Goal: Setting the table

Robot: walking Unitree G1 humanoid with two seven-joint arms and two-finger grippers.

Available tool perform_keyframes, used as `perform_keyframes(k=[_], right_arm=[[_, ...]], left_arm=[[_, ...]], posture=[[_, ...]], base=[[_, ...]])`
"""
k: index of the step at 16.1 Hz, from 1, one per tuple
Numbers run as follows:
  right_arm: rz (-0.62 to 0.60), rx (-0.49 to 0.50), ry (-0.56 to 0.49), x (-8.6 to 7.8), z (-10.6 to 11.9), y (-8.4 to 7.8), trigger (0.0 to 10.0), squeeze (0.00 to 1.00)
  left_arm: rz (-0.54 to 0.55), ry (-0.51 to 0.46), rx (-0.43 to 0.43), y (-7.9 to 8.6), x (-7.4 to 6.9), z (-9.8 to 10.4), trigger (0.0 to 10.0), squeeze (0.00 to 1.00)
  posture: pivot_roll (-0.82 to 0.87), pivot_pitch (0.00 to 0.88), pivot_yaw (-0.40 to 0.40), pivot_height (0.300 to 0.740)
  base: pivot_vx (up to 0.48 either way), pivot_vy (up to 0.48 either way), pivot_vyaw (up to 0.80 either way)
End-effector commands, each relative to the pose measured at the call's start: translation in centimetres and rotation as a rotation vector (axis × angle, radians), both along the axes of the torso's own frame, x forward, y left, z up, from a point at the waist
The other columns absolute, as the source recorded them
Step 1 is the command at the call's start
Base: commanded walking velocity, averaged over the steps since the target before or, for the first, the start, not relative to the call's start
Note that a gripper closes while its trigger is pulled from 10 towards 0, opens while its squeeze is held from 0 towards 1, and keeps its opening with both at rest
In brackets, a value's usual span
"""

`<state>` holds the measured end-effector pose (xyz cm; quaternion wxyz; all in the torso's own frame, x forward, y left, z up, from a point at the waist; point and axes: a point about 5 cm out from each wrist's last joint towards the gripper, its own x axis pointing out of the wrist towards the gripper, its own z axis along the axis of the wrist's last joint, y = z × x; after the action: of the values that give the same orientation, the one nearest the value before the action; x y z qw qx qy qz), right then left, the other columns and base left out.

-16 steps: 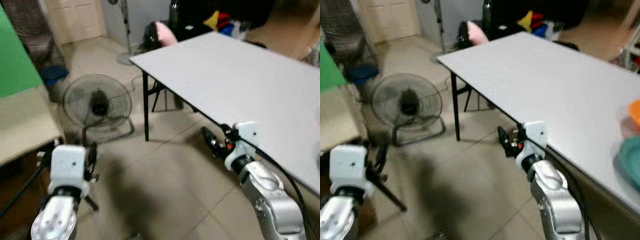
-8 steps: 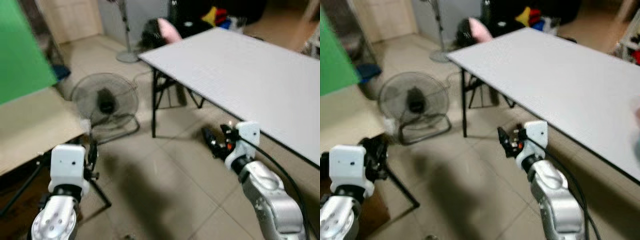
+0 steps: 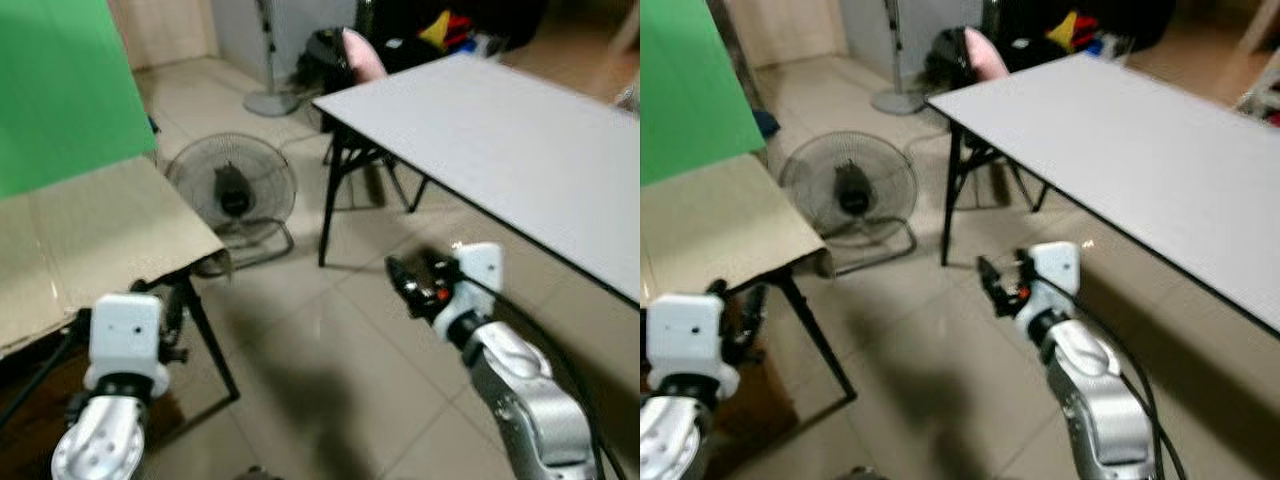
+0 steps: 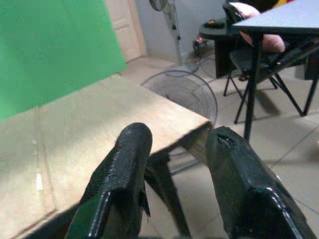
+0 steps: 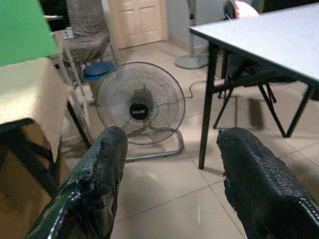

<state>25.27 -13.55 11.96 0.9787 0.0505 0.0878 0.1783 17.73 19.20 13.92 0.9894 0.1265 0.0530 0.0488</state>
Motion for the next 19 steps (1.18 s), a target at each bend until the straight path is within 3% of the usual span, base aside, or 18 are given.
perform_keyframes(k=[1,9,13,19], right_arm=[[-0.002,-0.012,-0.013,0.2,0.3,-0.4,10.0,0.0],[0.064,0.003,-0.003,0.2,0.0,0.5,10.0,0.0],[0.119,0.013,-0.01,0.2,0.3,1.3,10.0,0.0],[0.197,0.033,-0.008,0.5,0.5,1.9,10.0,0.0]], left_arm=[[-0.008,-0.012,-0.002,-0.3,0.0,0.3,10.0,0.0],[0.003,-0.029,-0.007,-0.1,-0.4,0.7,10.0,0.0],[0.023,-0.083,-0.026,0.0,0.0,1.6,10.0,0.0],[0.005,-0.093,-0.016,-0.2,-0.2,2.1,10.0,0.0]], posture=[[0.0,0.001,0.011,0.74],[0.03,0.0,0.003,0.74],[0.04,0.0,-0.002,0.74],[0.05,0.0,-0.014,0.74]], base=[[0.0,0.304,0.0],[0.0,0.256,0.0],[0.0,0.0,0.73],[0.329,0.0,0.8]])
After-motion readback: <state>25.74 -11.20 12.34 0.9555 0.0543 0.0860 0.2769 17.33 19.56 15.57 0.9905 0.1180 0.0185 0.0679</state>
